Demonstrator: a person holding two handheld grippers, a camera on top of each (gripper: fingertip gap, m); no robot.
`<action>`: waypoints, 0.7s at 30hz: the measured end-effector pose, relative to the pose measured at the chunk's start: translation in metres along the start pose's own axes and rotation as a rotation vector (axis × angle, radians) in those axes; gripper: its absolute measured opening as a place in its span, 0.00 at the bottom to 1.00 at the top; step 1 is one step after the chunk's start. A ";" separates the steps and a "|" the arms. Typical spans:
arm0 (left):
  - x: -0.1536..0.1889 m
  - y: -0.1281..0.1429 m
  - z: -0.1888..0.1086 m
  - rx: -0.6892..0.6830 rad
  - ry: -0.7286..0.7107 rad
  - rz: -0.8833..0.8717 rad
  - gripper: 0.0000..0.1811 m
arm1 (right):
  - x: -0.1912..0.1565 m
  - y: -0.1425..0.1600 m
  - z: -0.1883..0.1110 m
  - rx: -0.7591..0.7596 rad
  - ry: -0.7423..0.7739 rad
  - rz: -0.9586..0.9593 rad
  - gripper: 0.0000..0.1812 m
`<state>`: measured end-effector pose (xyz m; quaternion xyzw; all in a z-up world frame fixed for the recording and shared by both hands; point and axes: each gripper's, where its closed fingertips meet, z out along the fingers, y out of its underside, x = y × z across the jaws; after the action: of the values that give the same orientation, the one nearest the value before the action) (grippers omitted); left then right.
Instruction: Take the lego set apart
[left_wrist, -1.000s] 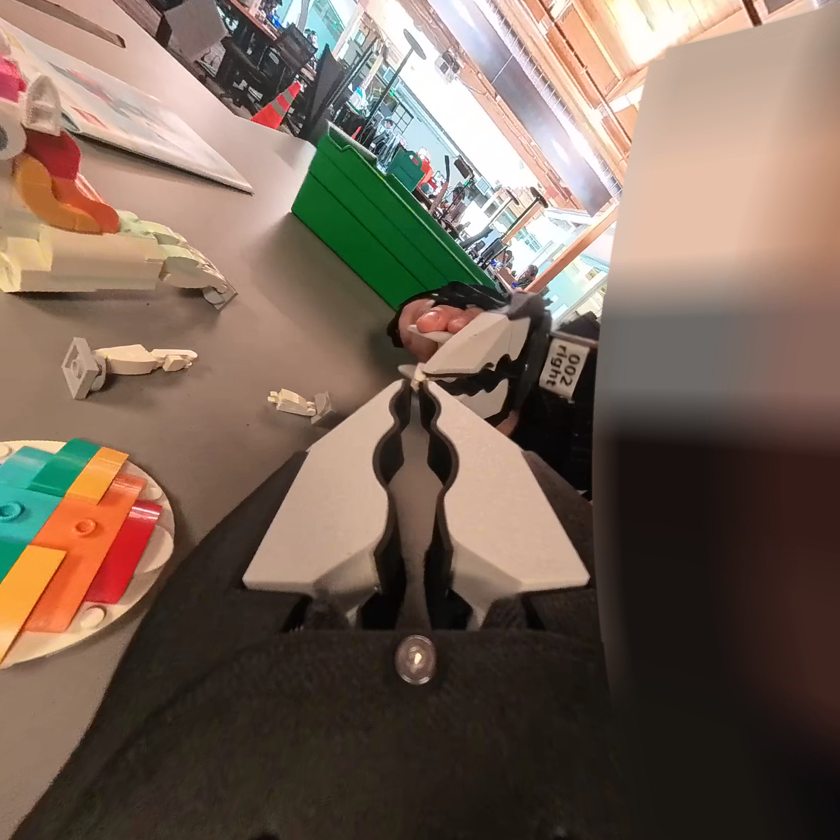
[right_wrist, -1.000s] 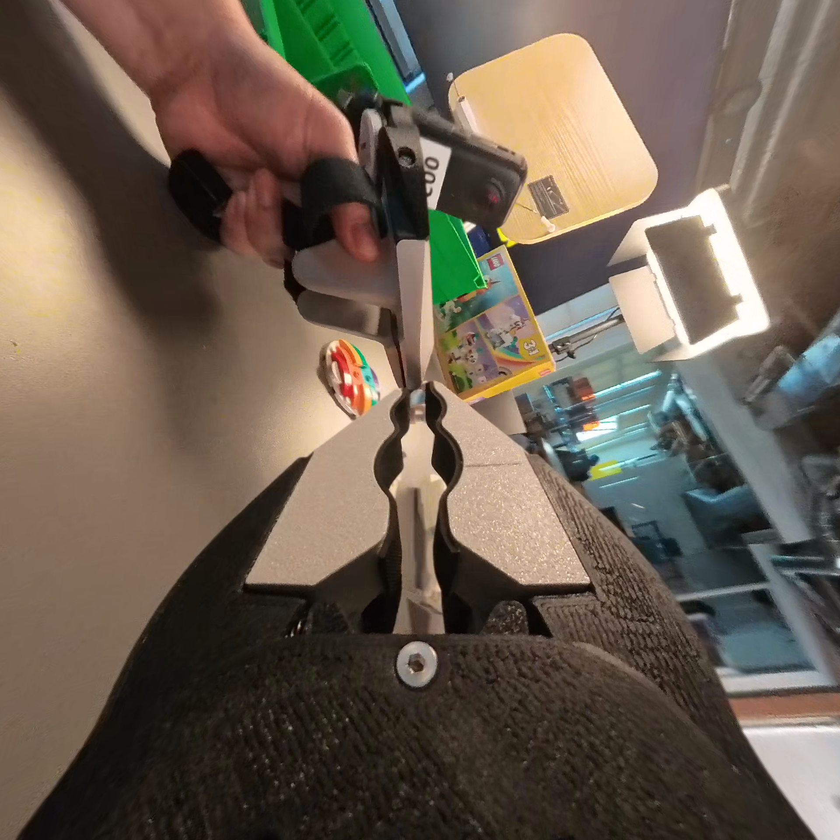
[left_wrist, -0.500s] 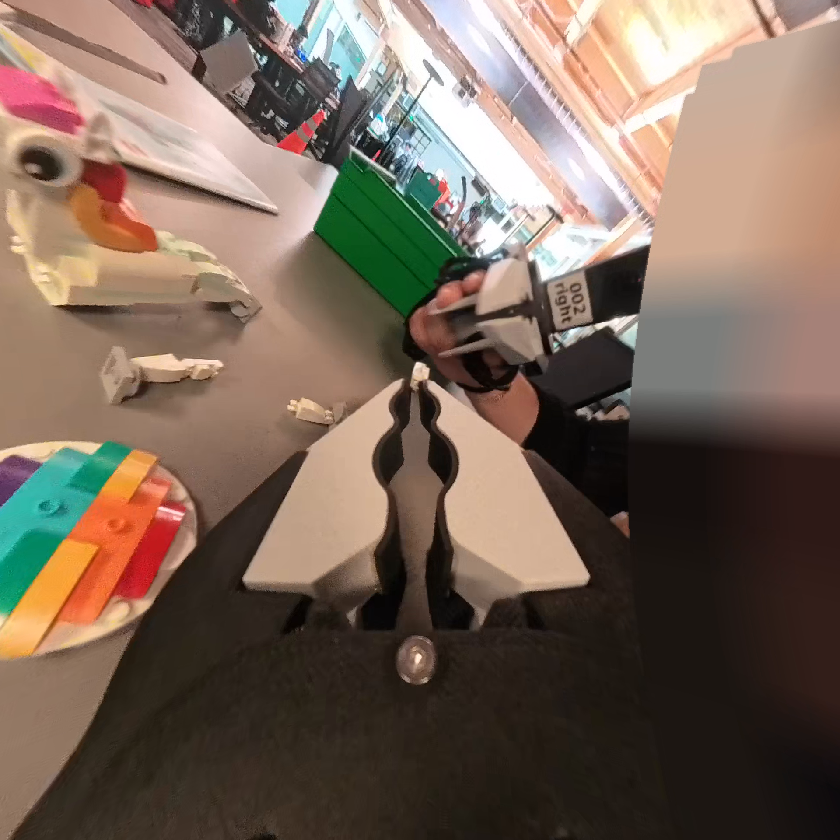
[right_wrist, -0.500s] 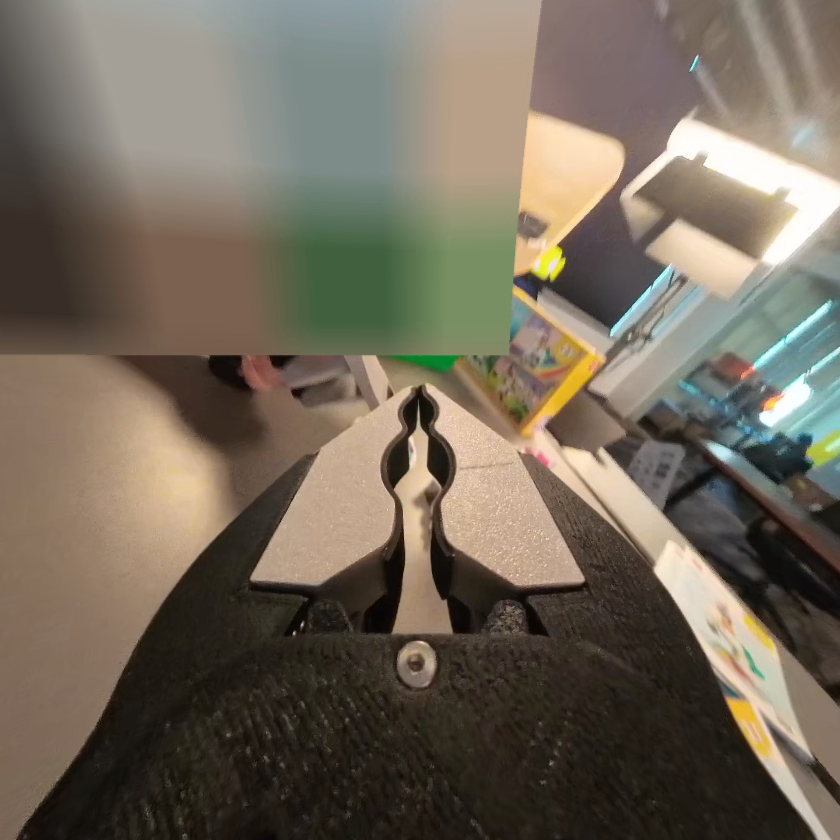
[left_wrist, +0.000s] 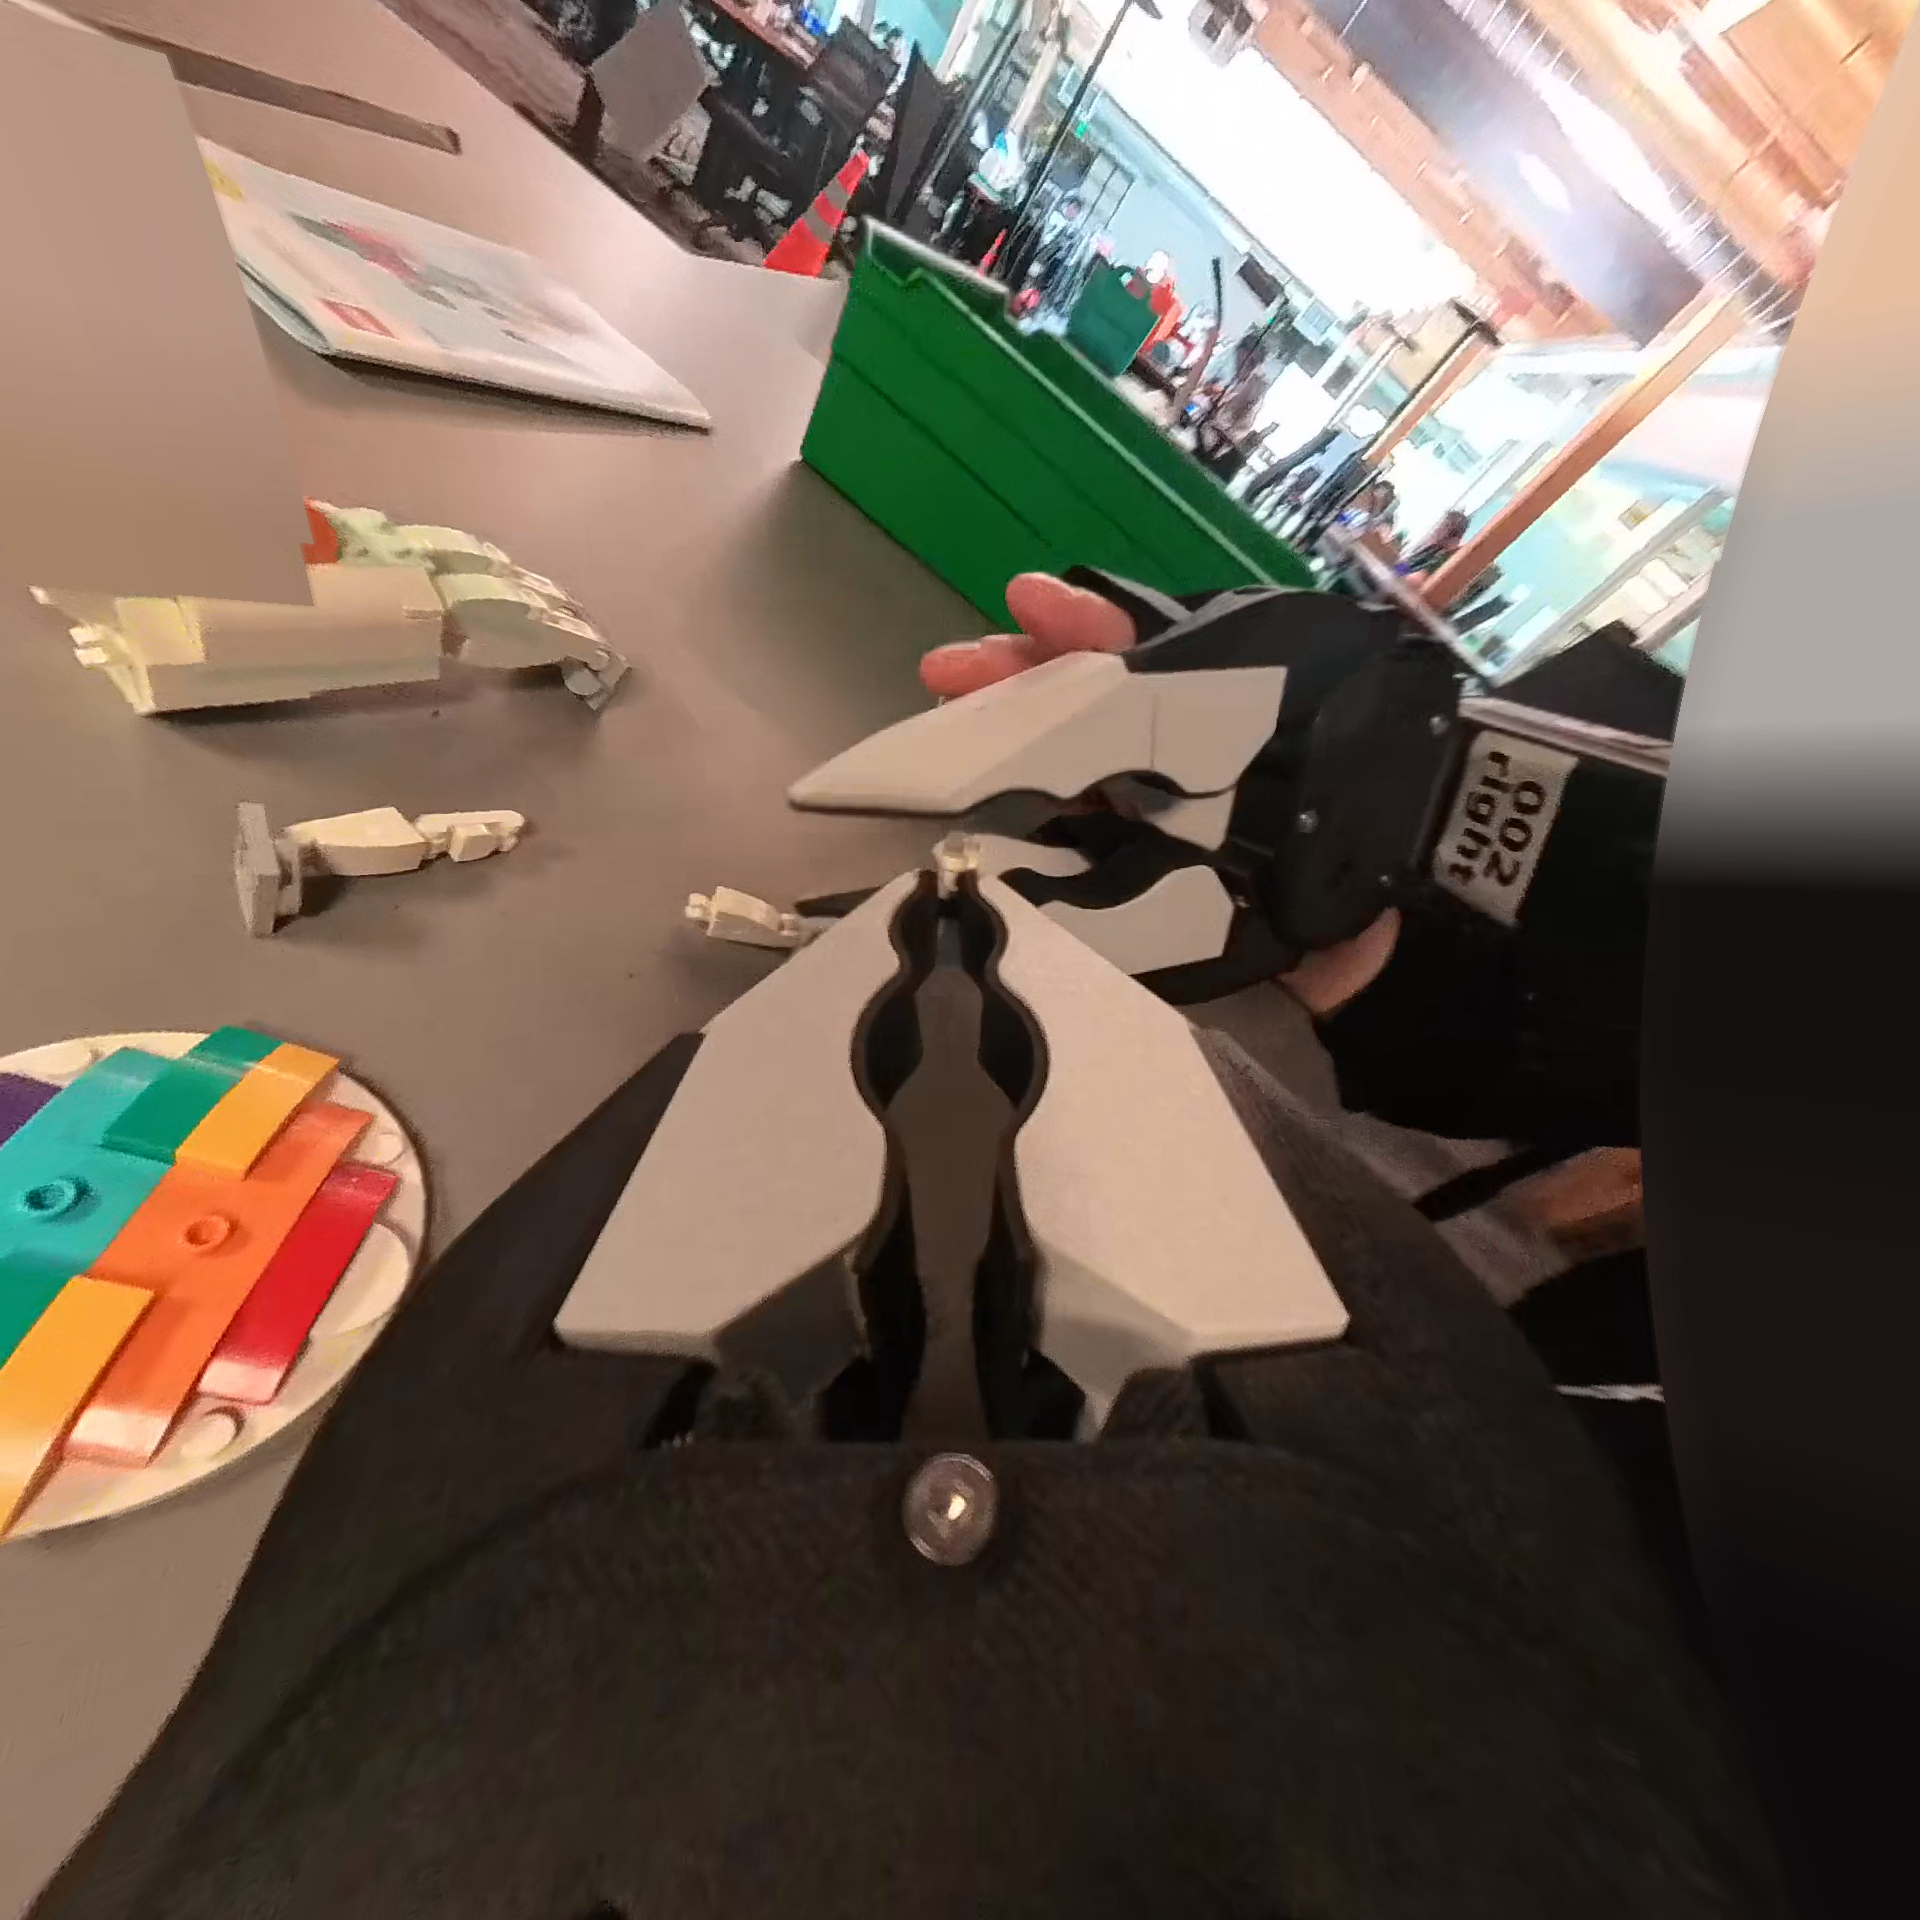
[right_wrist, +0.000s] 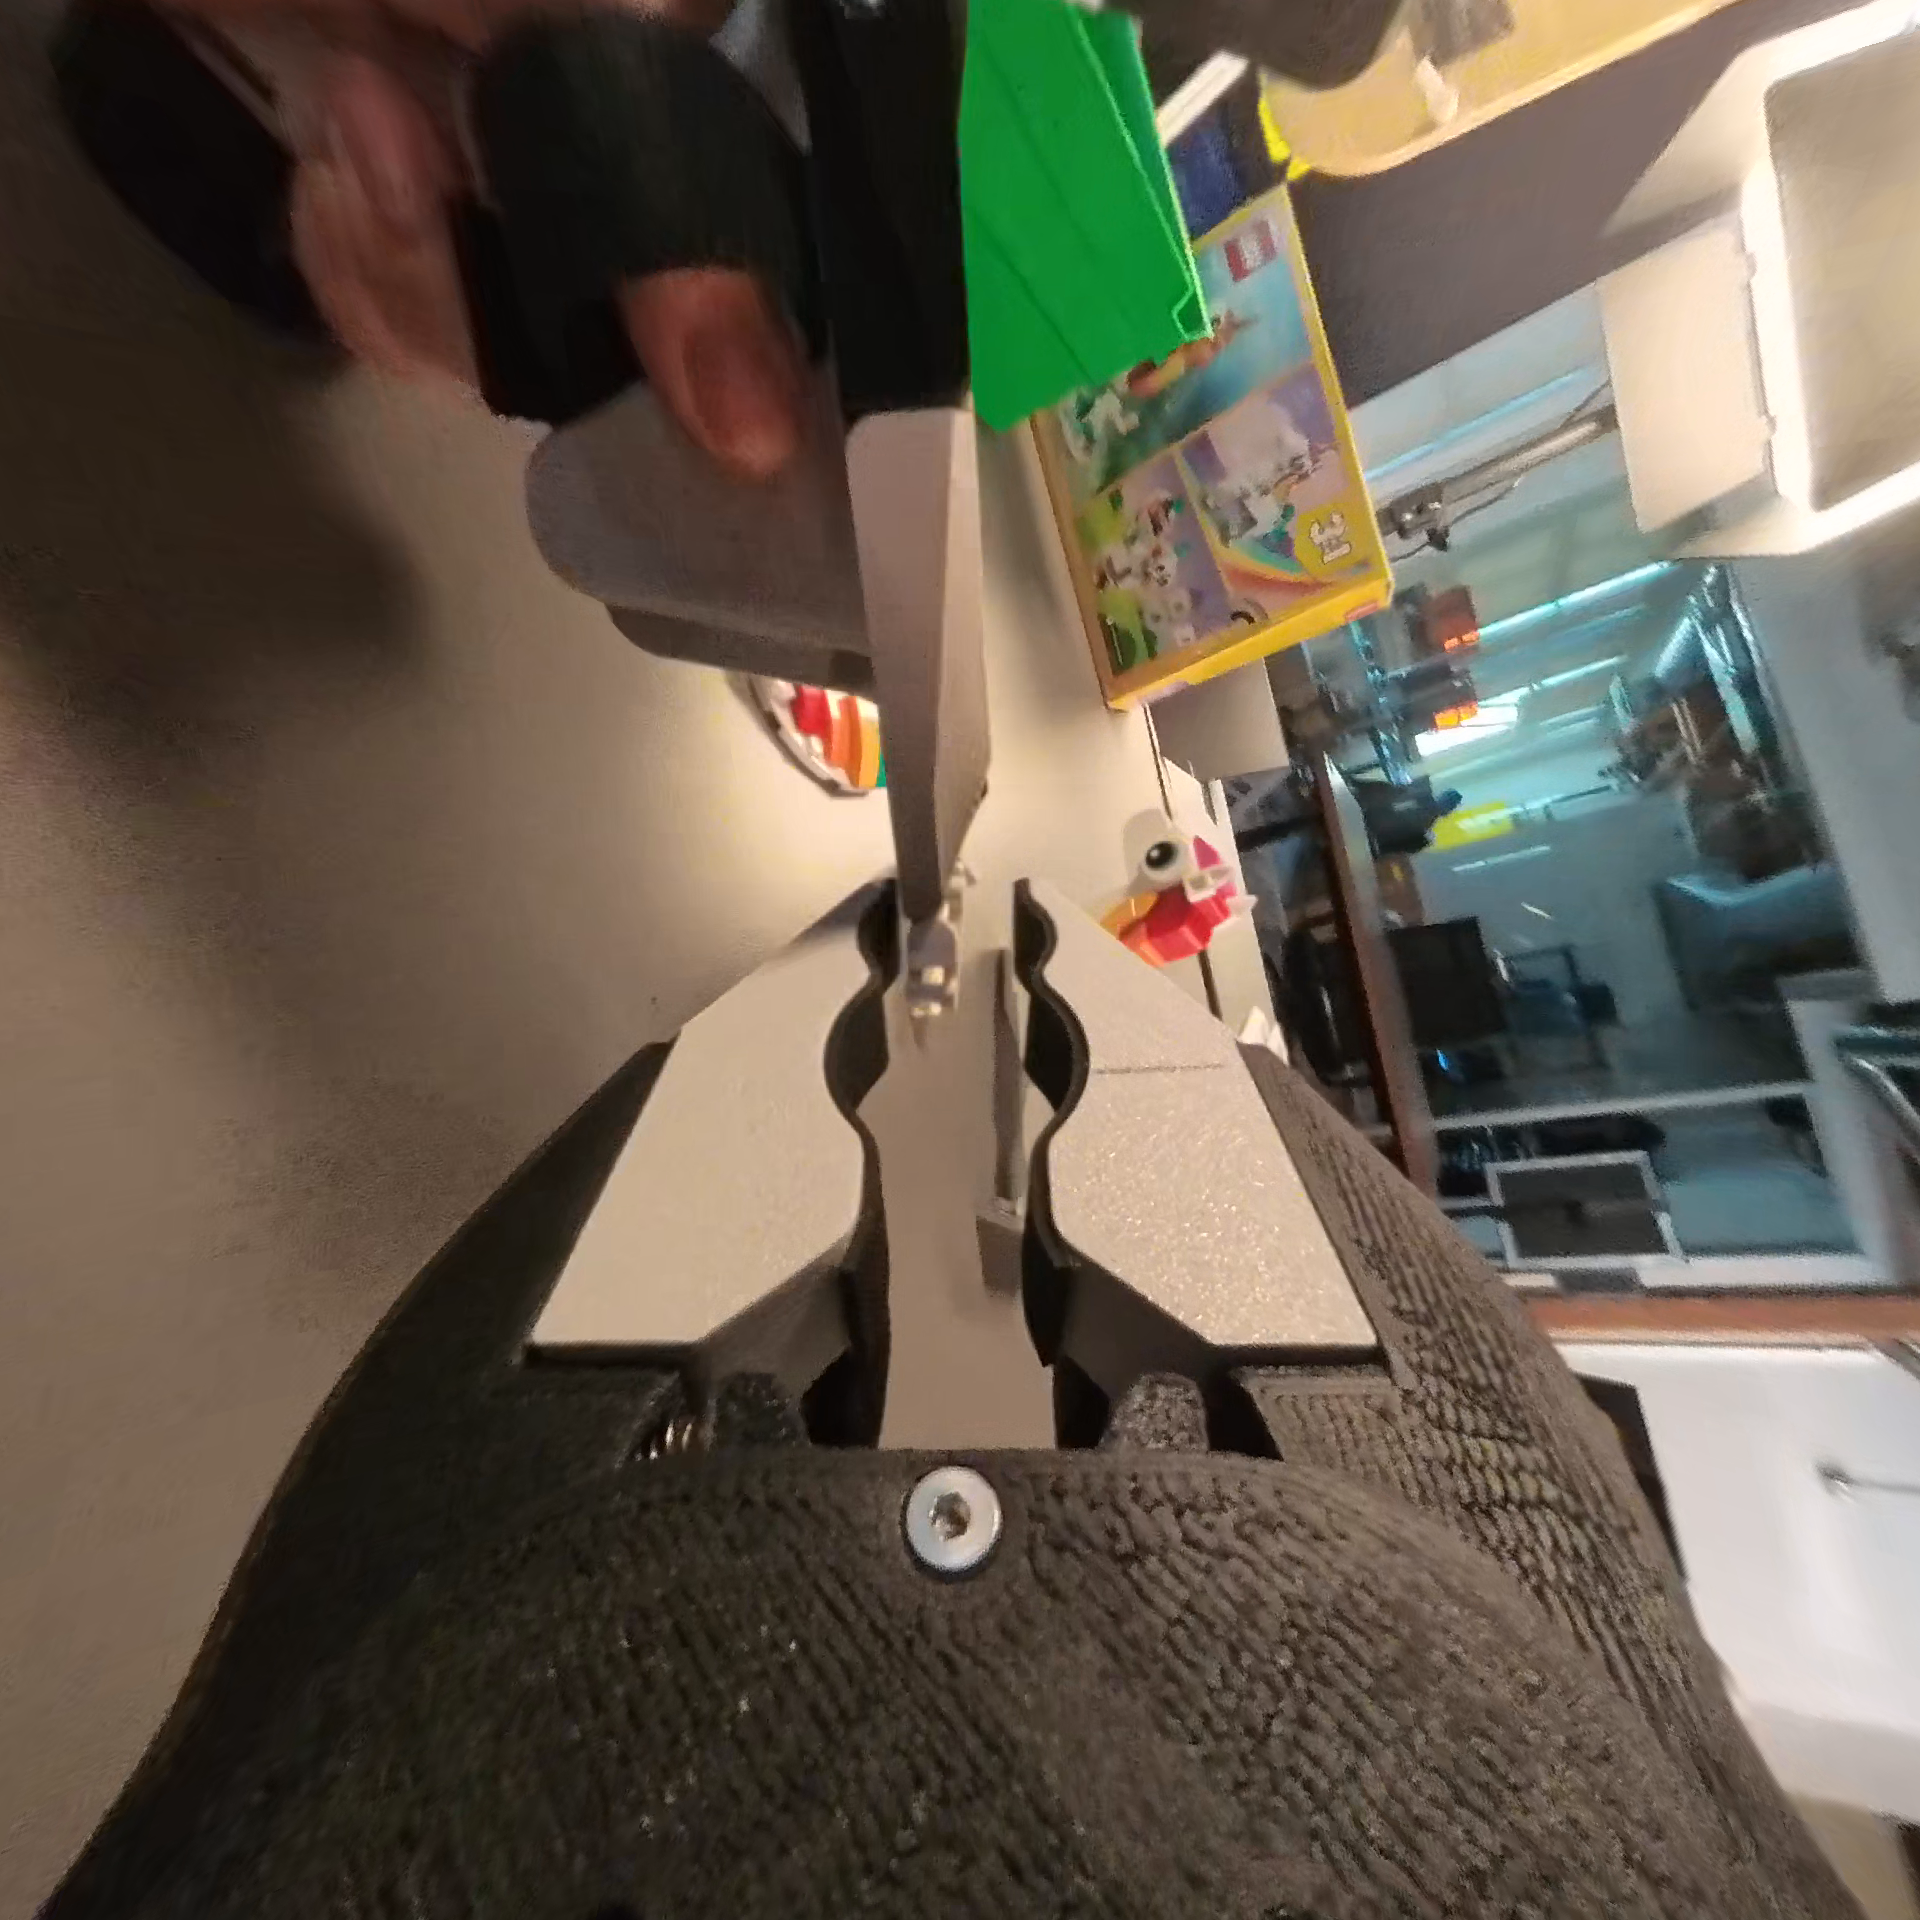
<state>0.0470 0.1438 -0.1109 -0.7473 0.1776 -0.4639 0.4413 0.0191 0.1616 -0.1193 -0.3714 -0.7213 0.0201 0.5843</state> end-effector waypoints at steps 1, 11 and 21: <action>-0.002 0.000 0.000 -0.005 -0.032 0.034 0.02 | -0.002 0.001 0.002 -0.019 0.000 -0.008 0.08; -0.006 0.014 0.002 -0.177 -0.248 0.527 0.01 | -0.021 0.006 0.003 -0.011 -0.175 0.127 0.03; -0.020 0.015 -0.002 -0.182 -0.278 0.404 0.02 | -0.021 0.010 0.004 -0.043 -0.150 0.065 0.05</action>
<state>0.0374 0.1476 -0.1337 -0.7900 0.3018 -0.2414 0.4759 0.0213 0.1587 -0.1424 -0.4046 -0.7509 0.0513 0.5195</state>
